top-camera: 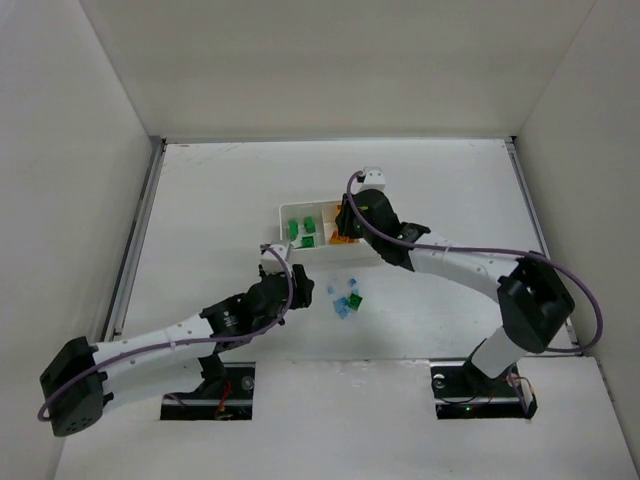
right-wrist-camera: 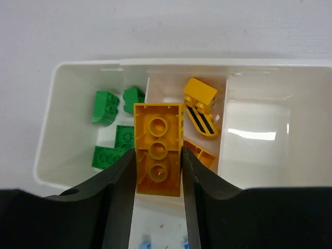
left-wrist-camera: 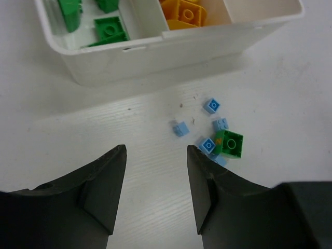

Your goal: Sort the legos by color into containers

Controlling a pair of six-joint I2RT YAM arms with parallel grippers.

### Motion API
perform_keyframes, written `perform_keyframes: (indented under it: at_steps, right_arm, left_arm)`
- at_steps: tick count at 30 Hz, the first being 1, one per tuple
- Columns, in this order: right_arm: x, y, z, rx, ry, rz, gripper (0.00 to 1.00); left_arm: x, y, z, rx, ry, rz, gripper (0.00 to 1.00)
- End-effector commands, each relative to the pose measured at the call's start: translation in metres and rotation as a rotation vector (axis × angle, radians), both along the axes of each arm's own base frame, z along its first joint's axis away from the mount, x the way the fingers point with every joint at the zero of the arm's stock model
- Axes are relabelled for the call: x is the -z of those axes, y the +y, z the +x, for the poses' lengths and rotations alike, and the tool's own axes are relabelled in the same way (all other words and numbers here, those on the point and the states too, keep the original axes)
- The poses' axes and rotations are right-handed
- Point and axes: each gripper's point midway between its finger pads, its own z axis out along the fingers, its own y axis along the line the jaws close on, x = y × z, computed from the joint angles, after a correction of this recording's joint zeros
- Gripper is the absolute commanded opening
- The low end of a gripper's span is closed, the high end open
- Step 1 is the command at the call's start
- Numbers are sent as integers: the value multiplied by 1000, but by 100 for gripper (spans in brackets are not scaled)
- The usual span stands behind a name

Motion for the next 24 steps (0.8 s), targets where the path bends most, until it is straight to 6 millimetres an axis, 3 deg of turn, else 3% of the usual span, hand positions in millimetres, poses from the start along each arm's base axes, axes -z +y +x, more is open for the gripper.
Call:
perform_keyframes:
  at_steps: [1, 3, 8, 12, 14, 20, 22, 24]
  right_arm:
    - [-3, 11, 20, -22, -18, -12, 27]
    - [-2, 15, 25, -23, -10, -1, 30]
    - [-19, 7, 27, 10, -46, 19, 62]
    - [-31, -10, 16, 30, -74, 39, 71]
    - [-34, -24, 9, 53, -83, 58, 70]
    - [-32, -69, -8, 138, -90, 118, 38]
    - [-27, -85, -12, 173, -81, 150, 38]
    - [-22, -95, -14, 195, -78, 172, 45]
  left_arm:
    - [-22, -30, 4, 45, -62, -75, 48]
    - [-21, -43, 2, 76, -64, -67, 49]
    - [-21, -76, -4, 161, -81, -32, 52]
    - [-23, -107, -12, 259, -111, 19, 54]
    - [-21, -122, -16, 304, -122, 51, 55]
    - [-6, -146, -17, 368, -127, 142, 56]
    - [3, -149, -16, 368, -109, 164, 56]
    - [10, -152, -17, 374, -95, 180, 56]
